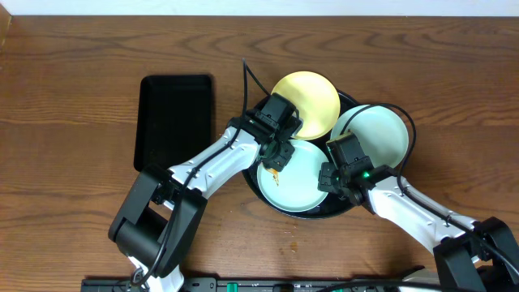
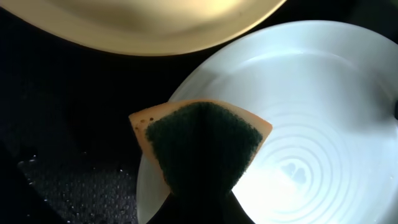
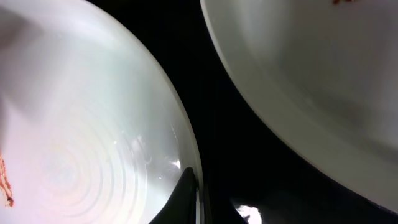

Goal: Clean dirty plates on tray and stack at the side
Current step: 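Scrub the pale green plate surface with the sponge in the left gripper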

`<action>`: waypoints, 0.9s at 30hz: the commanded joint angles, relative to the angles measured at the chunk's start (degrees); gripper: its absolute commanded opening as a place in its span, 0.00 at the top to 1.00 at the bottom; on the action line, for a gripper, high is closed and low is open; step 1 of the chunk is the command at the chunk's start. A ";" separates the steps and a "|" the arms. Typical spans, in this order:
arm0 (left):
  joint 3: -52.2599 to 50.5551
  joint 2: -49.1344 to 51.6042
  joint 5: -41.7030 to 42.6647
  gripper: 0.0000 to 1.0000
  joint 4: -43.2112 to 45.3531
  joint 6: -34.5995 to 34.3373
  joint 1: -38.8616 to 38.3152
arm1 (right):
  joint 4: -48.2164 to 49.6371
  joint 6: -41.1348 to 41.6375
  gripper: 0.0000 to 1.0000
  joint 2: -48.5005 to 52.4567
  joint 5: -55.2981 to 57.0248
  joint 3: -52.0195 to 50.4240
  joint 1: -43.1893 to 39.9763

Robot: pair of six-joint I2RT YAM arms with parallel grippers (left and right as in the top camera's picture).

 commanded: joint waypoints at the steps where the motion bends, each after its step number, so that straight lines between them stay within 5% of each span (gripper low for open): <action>1: -0.55 0.90 -1.77 0.92 -0.15 1.38 0.24 | -0.33 -0.31 0.99 0.81 0.37 -0.50 0.81; 27: -11.85 0.90 -1.70 0.92 9.31 0.87 0.17 | -0.15 -0.31 0.99 0.81 0.42 -0.50 0.81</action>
